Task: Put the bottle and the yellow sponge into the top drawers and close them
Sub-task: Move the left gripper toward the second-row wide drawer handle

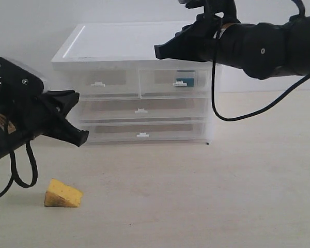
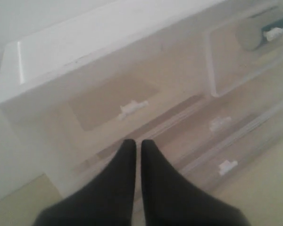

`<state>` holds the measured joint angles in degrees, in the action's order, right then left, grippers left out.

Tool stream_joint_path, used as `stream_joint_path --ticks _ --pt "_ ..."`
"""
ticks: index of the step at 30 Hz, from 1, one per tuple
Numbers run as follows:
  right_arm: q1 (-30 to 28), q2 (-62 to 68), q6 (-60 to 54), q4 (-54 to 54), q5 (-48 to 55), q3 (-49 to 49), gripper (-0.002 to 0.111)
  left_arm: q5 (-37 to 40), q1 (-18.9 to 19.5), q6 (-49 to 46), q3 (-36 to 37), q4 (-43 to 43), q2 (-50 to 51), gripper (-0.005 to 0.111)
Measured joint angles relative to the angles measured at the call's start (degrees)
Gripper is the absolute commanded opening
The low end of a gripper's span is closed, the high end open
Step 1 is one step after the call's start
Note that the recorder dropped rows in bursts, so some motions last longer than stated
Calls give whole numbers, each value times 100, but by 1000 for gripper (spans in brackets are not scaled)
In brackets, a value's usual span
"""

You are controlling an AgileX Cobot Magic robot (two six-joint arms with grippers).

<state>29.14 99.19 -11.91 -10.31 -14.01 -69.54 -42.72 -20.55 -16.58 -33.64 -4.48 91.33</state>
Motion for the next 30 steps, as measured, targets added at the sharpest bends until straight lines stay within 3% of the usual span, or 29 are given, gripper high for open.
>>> stream_joint_path --ticks 6,12,18,21,30 --pt "79 246 22 91 -317 0 0 -712 0 -2064 0 -216 34 4" --pt "79 361 44 91 -394 0 0 -104 0 -3530 -270 -918 55 6" --pt "79 361 105 91 -435 0 0 467 0 -4381 -626 -1070 243 39" --pt "79 361 195 91 -476 0 0 510 0 -5059 -636 -1084 428 46" --pt "79 361 209 91 -426 0 0 -871 0 -6438 -651 -507 1302 47"
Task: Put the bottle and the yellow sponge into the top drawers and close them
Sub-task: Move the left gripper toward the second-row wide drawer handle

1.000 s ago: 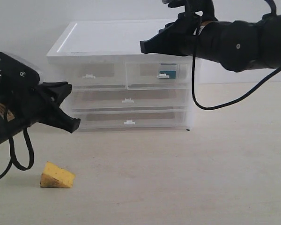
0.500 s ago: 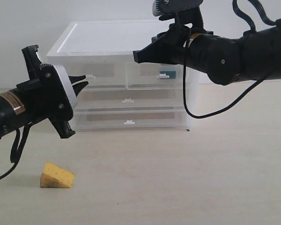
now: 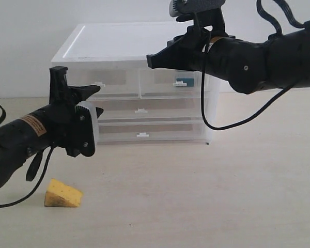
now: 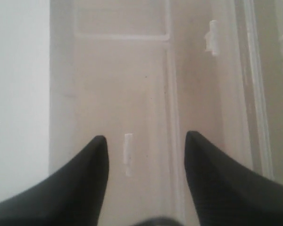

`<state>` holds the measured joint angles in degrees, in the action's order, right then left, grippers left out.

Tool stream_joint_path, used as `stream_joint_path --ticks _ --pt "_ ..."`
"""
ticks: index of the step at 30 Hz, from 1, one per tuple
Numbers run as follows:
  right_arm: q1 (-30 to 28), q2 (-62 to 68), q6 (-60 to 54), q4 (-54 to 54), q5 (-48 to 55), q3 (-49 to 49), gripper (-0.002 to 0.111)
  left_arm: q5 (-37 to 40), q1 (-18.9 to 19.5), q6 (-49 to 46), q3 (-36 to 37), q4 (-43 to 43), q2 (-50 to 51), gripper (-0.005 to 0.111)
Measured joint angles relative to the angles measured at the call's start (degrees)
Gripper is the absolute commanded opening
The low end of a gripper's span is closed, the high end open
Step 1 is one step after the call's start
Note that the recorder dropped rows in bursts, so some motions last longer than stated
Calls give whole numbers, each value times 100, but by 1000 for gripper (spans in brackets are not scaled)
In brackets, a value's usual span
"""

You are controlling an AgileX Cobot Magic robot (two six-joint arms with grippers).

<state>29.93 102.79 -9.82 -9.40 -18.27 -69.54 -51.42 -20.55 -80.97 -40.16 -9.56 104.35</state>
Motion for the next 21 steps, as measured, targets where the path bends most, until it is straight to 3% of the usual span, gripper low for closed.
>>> stream_joint_path --ticks 6,12,21 --pt "0 0 0 11 129 0 0 -517 0 -546 -38 509 404 47" --pt "0 0 12 90 212 0 0 -960 0 -270 -109 702 427 47" --pt "0 0 12 187 238 0 0 -468 0 -166 -439 706 427 47"
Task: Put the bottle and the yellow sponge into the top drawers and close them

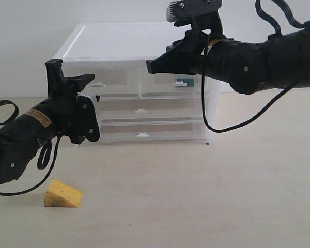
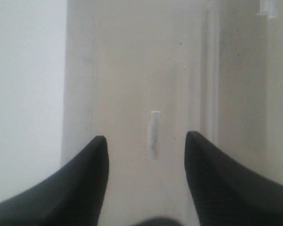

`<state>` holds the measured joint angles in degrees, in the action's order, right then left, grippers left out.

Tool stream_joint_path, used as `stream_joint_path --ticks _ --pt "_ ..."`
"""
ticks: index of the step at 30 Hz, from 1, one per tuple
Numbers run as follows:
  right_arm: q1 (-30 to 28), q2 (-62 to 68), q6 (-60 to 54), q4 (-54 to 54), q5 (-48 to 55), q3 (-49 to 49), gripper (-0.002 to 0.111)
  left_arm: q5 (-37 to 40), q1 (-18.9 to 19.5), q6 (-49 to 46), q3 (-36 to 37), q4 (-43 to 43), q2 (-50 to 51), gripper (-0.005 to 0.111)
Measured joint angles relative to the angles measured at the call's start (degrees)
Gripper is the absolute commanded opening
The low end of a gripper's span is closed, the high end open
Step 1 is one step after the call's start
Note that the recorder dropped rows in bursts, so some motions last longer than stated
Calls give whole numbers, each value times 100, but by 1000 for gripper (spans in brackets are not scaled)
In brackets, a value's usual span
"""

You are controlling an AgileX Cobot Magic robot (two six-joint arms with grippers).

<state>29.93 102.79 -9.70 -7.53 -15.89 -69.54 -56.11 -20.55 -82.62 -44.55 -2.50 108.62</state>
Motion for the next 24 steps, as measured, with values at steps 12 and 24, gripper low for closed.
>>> stream_joint_path --ticks 12,24 --pt "0 0 11 -1 48 0 0 609 -21 73 -405 212 249 43" --pt "0 0 11 -1 71 0 0 342 -302 121 -536 816 319 4"
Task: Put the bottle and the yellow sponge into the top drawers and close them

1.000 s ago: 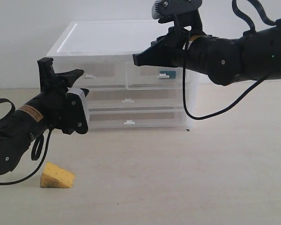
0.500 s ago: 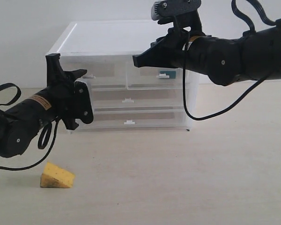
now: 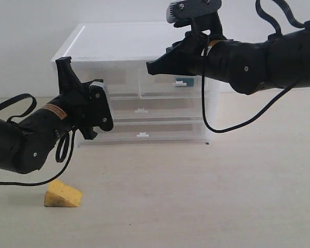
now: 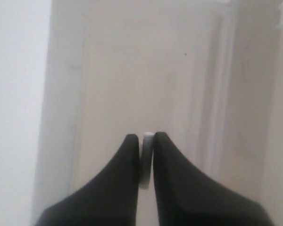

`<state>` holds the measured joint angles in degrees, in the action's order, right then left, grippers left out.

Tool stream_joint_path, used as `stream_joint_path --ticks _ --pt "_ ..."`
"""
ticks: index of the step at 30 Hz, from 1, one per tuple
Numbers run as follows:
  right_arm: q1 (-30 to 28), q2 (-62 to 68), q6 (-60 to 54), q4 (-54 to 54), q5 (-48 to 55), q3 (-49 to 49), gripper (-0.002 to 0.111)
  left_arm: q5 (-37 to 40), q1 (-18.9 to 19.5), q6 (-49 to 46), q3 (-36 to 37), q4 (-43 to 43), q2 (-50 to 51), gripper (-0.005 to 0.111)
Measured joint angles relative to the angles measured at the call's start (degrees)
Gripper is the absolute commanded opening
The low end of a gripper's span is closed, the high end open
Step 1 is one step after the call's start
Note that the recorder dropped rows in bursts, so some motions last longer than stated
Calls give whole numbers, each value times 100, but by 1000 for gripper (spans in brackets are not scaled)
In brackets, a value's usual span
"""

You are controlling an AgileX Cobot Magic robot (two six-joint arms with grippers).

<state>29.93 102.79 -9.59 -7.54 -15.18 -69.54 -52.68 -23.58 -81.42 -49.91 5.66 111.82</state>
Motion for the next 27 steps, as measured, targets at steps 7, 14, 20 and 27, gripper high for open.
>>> stream_joint_path --ticks 7,14,20,27 --pt "0 0 0 0 88 0 0 -62 -314 -131 3 557 0 4" --pt "0 0 -11 13 100 0 0 -691 -582 -354 429 944 0 4" --pt "0 0 -11 13 100 0 0 -1141 -896 -457 827 1310 -79 4" --pt "0 0 -11 13 100 0 0 -1112 -1305 -542 1290 1745 -453 4"
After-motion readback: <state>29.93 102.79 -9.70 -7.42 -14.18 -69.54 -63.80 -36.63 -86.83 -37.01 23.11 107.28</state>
